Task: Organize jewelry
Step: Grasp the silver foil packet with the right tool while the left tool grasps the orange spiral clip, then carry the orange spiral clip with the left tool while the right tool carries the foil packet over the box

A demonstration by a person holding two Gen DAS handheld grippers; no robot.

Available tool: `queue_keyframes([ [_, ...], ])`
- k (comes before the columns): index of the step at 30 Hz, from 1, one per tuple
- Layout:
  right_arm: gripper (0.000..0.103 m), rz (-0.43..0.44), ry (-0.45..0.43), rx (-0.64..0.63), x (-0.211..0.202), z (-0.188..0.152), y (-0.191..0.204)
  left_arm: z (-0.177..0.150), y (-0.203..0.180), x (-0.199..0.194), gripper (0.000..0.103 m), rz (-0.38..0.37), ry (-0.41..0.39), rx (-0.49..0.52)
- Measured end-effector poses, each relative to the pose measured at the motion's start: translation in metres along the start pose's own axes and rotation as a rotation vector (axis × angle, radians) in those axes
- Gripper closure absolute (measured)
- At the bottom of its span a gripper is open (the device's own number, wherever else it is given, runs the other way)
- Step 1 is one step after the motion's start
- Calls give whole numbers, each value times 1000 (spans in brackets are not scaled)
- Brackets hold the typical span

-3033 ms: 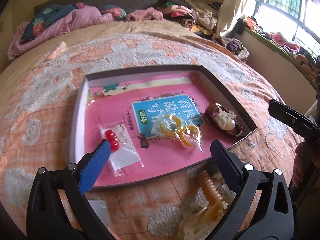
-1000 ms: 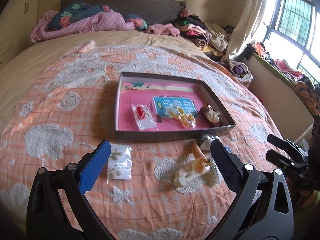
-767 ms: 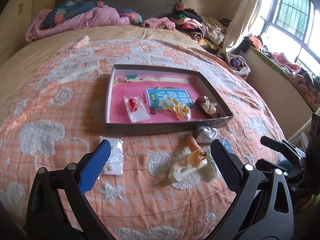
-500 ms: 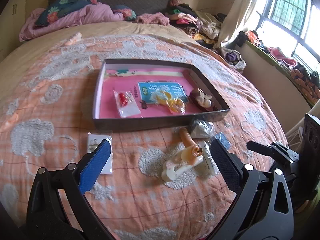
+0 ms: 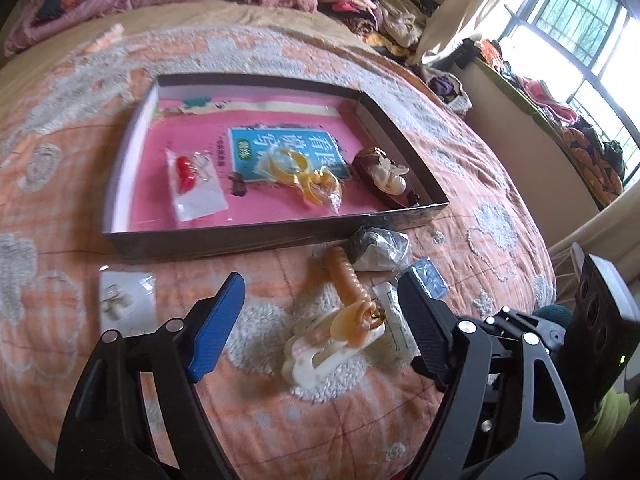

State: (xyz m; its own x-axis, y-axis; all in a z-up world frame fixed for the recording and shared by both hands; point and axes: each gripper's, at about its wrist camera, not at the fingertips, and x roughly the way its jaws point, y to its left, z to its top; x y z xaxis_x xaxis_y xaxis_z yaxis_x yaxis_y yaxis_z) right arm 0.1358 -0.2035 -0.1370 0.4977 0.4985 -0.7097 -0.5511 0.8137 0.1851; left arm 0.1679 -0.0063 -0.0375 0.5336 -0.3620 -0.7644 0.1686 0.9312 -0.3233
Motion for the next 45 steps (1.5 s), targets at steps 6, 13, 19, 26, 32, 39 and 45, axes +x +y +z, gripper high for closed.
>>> queue_keyframes([
  [6,64,-9,27,-9,14,-3,1,6,0,25,52,-59,79,-16],
  [13,65,-7,58,12,32,-6,-1,1,-1,45,53,-118,144,-20],
  [19,75,29,67,23,24,-6,-6,0,-3,58,62,-134,181,-13],
  [26,76,53,41,61,13,-4,-15,2,-3,59,75,-142,175,15],
  [32,77,69,6,62,1,-3,-14,1,-10,44,84,-127,131,51],
  [39,77,92,-51,46,-15,5,-10,7,-14,-1,84,-54,-10,97],
  [45,77,99,-97,6,-27,9,1,13,-3,-28,84,14,-92,93],
])
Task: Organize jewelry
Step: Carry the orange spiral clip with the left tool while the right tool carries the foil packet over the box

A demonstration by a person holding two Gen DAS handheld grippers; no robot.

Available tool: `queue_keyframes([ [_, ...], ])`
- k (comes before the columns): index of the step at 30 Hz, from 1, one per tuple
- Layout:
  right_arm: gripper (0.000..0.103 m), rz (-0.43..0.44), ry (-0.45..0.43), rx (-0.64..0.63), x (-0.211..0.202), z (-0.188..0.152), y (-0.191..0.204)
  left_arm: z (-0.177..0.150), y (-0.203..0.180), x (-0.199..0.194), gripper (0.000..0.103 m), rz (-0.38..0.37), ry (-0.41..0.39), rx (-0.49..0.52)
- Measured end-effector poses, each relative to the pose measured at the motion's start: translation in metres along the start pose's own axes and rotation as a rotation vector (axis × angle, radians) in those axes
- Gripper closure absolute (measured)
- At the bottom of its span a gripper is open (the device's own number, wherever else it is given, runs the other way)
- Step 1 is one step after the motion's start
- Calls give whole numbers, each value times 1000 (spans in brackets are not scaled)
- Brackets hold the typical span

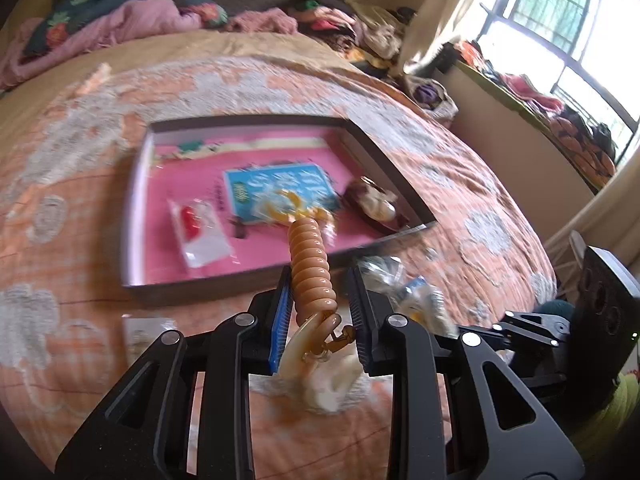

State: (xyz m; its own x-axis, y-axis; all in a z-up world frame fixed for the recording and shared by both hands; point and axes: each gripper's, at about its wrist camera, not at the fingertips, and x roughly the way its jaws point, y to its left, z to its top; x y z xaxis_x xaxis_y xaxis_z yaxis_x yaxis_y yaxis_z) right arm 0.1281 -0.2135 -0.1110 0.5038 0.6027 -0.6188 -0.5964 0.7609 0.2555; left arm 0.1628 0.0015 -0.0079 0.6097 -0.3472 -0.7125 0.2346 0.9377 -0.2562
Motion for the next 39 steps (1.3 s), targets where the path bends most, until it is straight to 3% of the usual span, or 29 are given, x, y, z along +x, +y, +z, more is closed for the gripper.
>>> queue_keyframes([
  [15,77,-42,-88,-29,-14,34,0,6,44,-39,84,101,-119,-92],
  [26,77,-68,-148,-57,-18,66,3,16,53,-45,84,115,-145,-113],
  [39,77,-74,-213,-64,-20,109,-1,51,43,-34,84,130,-153,-76],
])
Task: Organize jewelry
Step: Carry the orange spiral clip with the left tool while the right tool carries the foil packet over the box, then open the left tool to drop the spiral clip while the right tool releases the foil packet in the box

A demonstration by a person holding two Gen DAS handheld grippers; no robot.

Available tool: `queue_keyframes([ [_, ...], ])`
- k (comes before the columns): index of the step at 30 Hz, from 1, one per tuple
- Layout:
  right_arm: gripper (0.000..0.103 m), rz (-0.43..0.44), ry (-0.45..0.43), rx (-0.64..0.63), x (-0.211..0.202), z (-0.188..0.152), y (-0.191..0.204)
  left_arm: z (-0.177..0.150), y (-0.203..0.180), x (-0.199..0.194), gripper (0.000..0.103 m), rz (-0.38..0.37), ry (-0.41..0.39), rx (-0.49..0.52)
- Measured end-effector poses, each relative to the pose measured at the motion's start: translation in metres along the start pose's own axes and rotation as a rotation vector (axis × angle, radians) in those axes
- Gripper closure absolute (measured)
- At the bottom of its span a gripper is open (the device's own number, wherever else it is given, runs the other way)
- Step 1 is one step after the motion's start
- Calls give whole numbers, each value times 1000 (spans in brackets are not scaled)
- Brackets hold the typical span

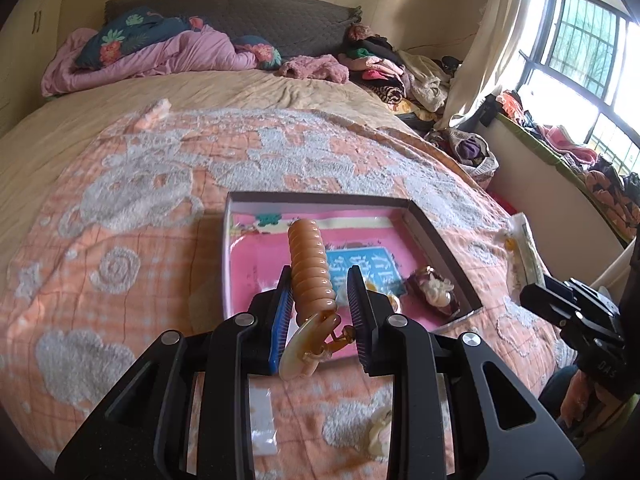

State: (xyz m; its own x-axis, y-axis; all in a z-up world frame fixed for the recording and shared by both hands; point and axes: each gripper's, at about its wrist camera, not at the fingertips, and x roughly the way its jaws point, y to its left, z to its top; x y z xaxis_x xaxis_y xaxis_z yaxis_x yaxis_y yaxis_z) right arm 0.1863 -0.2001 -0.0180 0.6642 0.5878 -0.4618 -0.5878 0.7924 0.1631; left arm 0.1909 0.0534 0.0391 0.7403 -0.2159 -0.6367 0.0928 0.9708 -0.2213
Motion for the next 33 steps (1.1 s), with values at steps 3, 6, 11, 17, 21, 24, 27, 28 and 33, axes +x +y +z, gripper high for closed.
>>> queue_keyframes([
  [3,77,-10,-15,3,2,11,-5,6,-5,7,84,0,1,12],
  [6,77,-20,-27,8,4,20,-11,11,-10,18,84,-6,11,15],
  [11,77,-35,-26,6,13,28,-17,11,-14,33,84,-13,25,16],
  [17,77,-43,-11,7,25,30,-22,5,-18,54,83,-28,52,23],
  [21,77,-50,6,2,37,28,-24,-1,-21,68,83,-33,77,35],
  [24,77,-55,18,2,46,28,-27,-5,-23,77,83,-36,97,47],
  [27,77,-61,32,1,59,29,-31,-9,-23,85,83,-33,115,60],
  [28,77,-64,35,0,62,29,-31,-11,-23,89,83,-32,125,61],
  [33,77,-70,59,0,77,25,-36,-16,-24,99,83,-30,153,68],
])
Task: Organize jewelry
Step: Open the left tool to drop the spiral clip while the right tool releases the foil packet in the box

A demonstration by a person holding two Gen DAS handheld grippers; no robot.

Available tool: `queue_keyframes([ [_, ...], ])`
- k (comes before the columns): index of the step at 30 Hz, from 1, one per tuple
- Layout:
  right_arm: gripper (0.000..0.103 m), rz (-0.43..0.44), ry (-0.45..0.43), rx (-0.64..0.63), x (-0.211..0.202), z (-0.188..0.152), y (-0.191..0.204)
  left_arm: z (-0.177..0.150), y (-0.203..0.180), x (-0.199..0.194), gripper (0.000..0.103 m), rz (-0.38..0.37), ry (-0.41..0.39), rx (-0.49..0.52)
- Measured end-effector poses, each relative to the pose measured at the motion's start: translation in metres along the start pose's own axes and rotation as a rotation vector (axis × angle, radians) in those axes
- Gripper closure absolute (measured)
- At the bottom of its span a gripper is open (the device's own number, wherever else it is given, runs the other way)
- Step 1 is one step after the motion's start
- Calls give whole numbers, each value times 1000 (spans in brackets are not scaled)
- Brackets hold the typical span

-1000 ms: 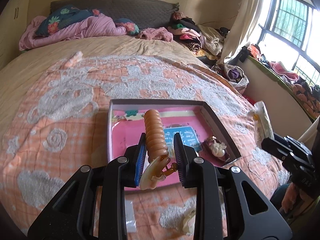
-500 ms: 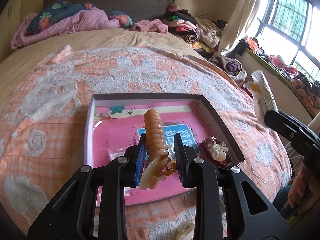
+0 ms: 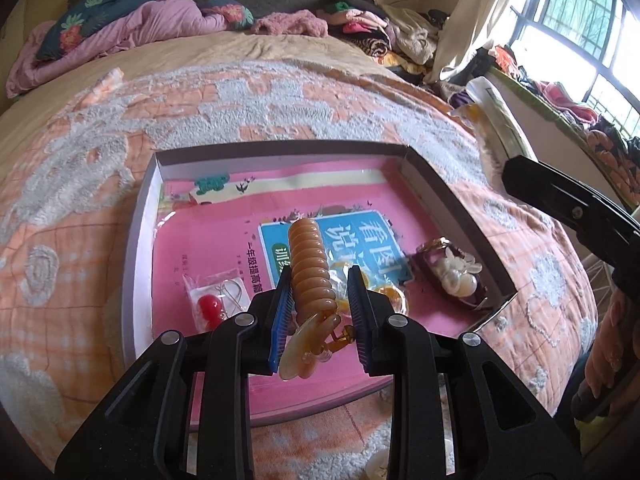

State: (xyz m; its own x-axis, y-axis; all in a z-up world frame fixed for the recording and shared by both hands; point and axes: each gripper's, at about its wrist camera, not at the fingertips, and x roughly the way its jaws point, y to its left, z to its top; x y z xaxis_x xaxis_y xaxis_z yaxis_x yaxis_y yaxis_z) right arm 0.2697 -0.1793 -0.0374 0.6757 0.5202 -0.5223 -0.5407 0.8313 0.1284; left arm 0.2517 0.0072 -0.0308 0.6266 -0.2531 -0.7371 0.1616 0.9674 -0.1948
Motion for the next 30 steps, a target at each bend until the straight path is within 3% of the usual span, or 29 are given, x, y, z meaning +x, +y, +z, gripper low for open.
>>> queue_keyframes([
  [23,77,-2,145,60,49,-50,-12,-12,14,24,82,0,83,-32],
  [30,77,-21,150,41,52,-57,-10,-14,15,22,76,5,86,-41],
])
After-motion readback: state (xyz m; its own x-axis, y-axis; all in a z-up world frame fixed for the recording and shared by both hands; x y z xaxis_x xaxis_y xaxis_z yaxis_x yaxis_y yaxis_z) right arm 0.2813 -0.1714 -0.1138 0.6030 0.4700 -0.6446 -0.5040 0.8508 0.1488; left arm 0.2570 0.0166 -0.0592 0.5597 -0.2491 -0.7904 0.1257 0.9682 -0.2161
